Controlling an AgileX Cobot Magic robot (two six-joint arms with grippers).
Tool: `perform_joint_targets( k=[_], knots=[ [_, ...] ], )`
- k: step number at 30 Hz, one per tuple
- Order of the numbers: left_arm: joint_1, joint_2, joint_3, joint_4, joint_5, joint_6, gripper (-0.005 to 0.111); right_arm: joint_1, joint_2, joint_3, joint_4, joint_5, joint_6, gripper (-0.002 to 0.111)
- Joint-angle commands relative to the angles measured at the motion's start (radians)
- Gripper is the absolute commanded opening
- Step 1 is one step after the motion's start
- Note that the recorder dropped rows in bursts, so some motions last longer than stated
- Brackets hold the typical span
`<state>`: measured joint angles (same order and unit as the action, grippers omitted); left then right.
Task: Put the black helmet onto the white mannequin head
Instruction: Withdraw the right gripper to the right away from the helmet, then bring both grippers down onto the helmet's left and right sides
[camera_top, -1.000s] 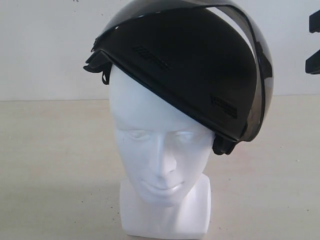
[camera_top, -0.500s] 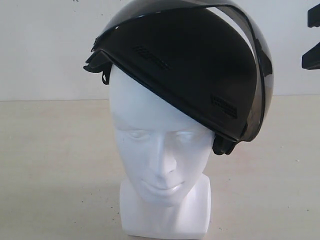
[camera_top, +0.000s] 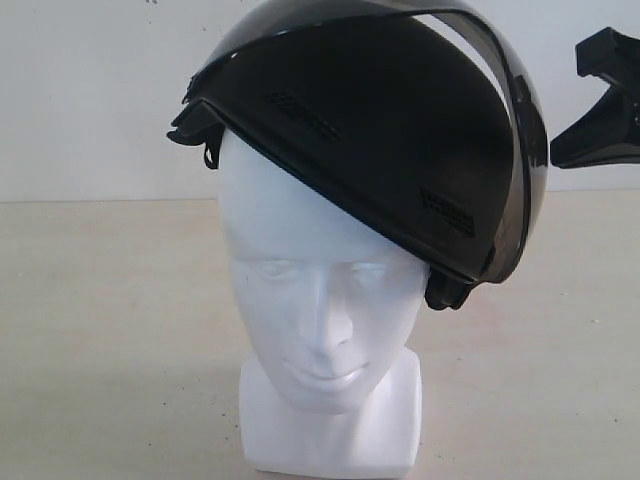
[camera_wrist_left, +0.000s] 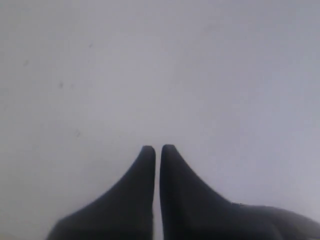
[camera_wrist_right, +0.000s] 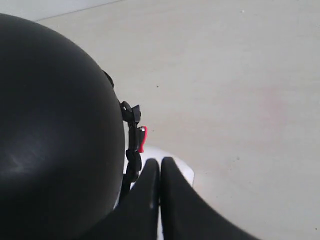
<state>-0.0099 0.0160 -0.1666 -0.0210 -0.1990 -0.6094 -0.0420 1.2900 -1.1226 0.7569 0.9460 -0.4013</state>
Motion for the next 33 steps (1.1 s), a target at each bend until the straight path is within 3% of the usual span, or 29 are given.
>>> perform_joint_targets(
  k=[1, 8, 10, 15, 17, 20, 26, 33],
  knots=[
    [0.000, 0.098, -0.158, 0.039, 0.266, -0.018, 0.004, -0.005, -0.001, -0.005, 0.017, -0.019, -0.019, 0.000],
    [-0.003, 0.434, -0.440, 0.021, 0.480, 0.020, 0.004, 0.063, -0.012, -0.005, 0.000, -0.051, -0.031, 0.000],
    [-0.003, 0.556, -0.554, -0.098, 0.619, 0.205, 0.004, 0.059, -0.021, -0.005, -0.029, -0.063, -0.013, 0.000],
    [-0.003, 0.852, -0.816, -0.574, 0.893, 0.771, 0.004, 0.057, -0.023, -0.005, -0.046, -0.051, 0.006, 0.000],
    [-0.001, 0.937, -0.899, -0.680, 0.974, 0.875, 0.004, 0.057, -0.023, -0.005, -0.046, -0.032, 0.009, 0.000],
    [-0.001, 1.038, -1.019, -0.705, 1.053, 0.939, 0.004, 0.057, -0.023, -0.005, -0.053, -0.015, 0.009, 0.000],
    [-0.001, 1.141, -1.134, -0.733, 1.052, 0.972, 0.004, 0.057, -0.023, -0.005, -0.014, -0.025, 0.007, 0.000],
    [-0.005, 1.247, -1.167, -1.183, 1.166, 1.324, 0.004, 0.063, -0.023, -0.005, 0.042, -0.037, -0.024, 0.000]
  ],
)
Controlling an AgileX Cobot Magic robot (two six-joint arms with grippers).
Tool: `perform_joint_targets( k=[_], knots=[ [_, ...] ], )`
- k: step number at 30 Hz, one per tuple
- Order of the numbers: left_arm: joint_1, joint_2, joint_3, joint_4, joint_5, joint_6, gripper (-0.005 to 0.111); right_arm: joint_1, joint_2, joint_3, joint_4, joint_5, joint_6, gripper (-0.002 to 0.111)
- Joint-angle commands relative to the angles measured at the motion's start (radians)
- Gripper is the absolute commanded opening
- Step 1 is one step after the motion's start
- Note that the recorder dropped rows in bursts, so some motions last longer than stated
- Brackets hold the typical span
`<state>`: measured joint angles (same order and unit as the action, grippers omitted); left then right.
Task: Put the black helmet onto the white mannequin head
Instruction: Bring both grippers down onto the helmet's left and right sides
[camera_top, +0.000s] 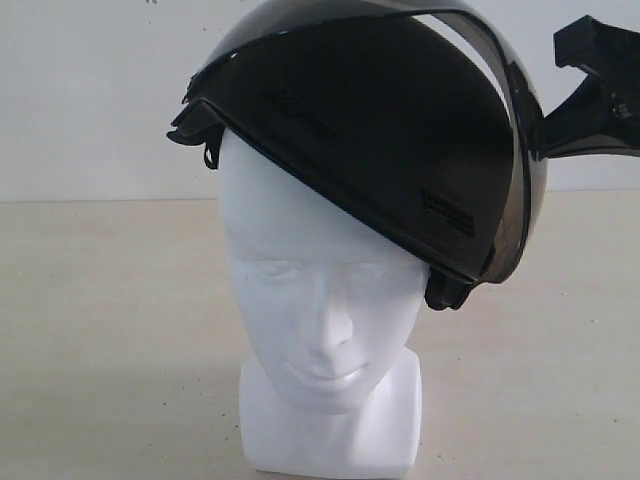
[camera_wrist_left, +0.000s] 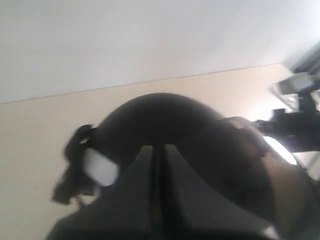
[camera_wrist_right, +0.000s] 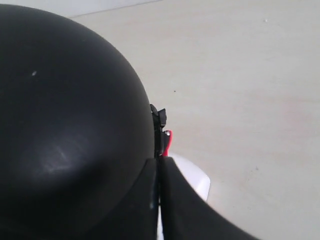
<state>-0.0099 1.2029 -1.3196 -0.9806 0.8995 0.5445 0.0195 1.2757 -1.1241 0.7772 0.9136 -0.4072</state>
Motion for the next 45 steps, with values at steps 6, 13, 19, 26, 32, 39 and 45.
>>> perform_joint_targets(
  k=[6, 13, 19, 26, 32, 39, 45],
  knots=[
    [-0.063, 0.157, -0.014, -0.214, 0.109, 0.202, 0.004, 0.002, -0.009, -0.004, 0.015, 0.002, -0.023, 0.000],
    [-0.096, 0.181, -0.014, -0.160, 0.048, 0.211, 0.004, 0.002, -0.009, -0.004, 0.002, 0.004, -0.023, 0.000],
    [-0.096, 0.181, -0.014, -0.061, 0.068, 0.185, 0.004, 0.002, -0.009, -0.004, 0.024, 0.014, -0.023, 0.000],
    [-0.096, 0.181, -0.014, 0.000, 0.088, 0.163, 0.004, 0.002, -0.009, -0.004, 0.092, 0.052, -0.027, 0.000],
    [-0.096, 0.181, -0.014, 0.037, 0.125, 0.163, 0.004, 0.002, -0.016, -0.004, 0.198, 0.098, -0.073, 0.000],
    [-0.096, 0.181, 0.037, 0.059, 0.141, 0.163, 0.004, 0.002, -0.058, -0.004, 0.257, 0.113, -0.091, 0.000],
    [-0.096, 0.177, 0.078, 0.084, 0.172, 0.163, 0.004, 0.002, -0.058, -0.004, 0.365, 0.142, -0.128, 0.000]
  ],
)
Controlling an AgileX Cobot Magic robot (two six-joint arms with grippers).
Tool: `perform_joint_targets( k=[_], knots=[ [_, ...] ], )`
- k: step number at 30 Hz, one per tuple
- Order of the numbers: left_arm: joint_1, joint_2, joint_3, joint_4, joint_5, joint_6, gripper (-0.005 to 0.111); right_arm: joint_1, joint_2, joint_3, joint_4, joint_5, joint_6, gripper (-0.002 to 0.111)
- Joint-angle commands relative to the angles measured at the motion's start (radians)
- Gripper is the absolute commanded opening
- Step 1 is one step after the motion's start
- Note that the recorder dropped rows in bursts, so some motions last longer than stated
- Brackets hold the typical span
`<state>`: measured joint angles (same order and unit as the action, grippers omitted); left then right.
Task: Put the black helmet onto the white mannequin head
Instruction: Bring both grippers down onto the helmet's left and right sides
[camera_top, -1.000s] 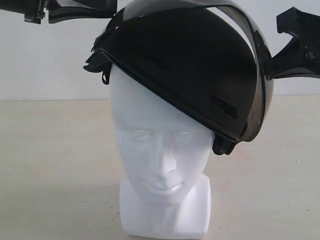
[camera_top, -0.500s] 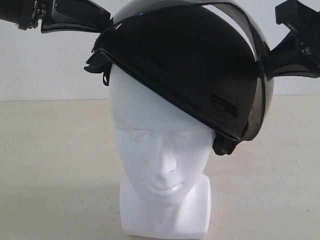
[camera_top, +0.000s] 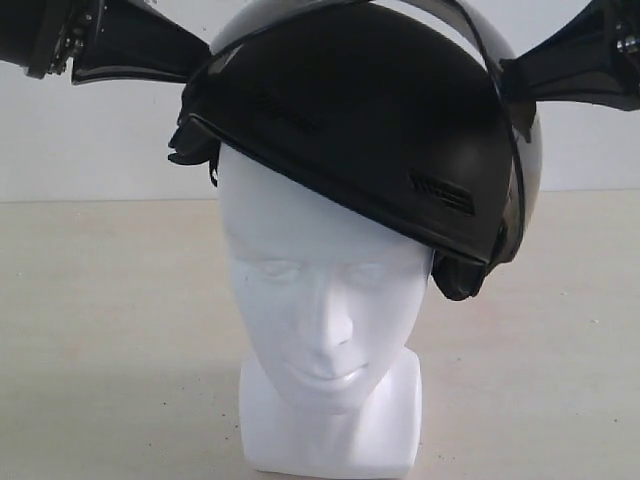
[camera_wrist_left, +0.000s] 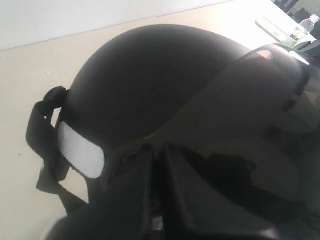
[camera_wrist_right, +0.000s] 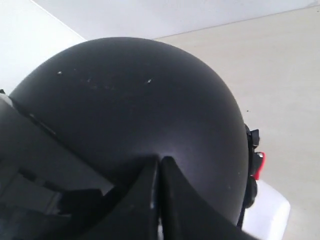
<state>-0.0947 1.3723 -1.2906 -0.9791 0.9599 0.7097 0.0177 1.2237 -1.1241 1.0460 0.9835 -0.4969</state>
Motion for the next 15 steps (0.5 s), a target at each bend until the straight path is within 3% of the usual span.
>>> perform_joint_targets(
  k=[1, 15],
  knots=[
    [-0.011, 0.004, 0.057, 0.082, 0.112, 0.002, 0.004, 0.004, -0.006, -0.004, 0.106, 0.076, -0.043, 0.000],
    [-0.011, -0.055, 0.145, 0.134, 0.107, 0.002, 0.004, 0.004, -0.006, -0.004, 0.150, 0.095, -0.062, 0.000]
  ],
)
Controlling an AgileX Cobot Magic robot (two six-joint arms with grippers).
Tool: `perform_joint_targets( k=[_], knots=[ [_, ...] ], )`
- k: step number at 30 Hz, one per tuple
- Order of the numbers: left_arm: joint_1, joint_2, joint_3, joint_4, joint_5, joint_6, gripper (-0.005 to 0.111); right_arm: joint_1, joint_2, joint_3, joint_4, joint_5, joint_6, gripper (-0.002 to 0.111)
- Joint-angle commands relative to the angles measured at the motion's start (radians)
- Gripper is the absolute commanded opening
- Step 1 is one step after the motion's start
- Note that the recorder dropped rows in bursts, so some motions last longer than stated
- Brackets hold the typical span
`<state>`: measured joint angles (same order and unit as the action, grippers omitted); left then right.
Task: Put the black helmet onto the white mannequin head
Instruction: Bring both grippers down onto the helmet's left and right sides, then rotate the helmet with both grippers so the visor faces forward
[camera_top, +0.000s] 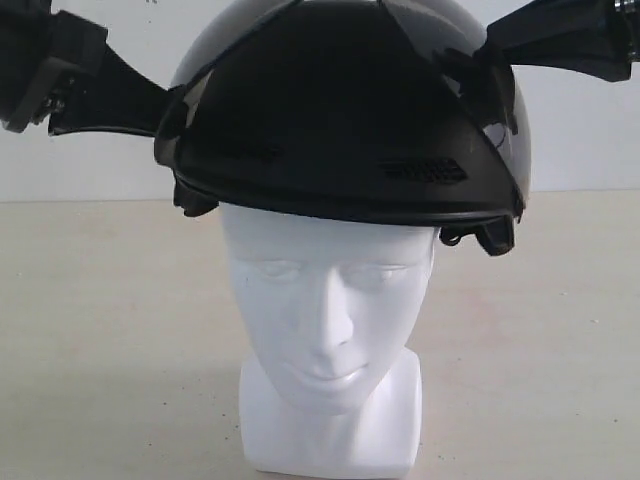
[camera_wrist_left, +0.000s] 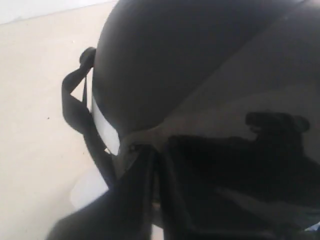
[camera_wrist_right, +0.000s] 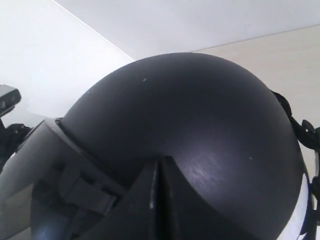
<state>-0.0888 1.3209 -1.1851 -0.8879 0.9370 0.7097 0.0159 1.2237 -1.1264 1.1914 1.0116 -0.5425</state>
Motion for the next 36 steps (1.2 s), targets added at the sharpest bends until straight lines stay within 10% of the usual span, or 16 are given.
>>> perform_joint_targets(
  k=[1, 36],
  knots=[
    [-0.017, -0.006, 0.044, 0.042, 0.130, 0.002, 0.004, 0.006, -0.006, -0.002, 0.007, 0.069, -0.016, 0.000],
    [-0.011, -0.214, -0.089, 0.178, -0.085, -0.145, 0.004, 0.006, -0.084, -0.002, 0.074, -0.040, -0.085, 0.000]
  ],
)
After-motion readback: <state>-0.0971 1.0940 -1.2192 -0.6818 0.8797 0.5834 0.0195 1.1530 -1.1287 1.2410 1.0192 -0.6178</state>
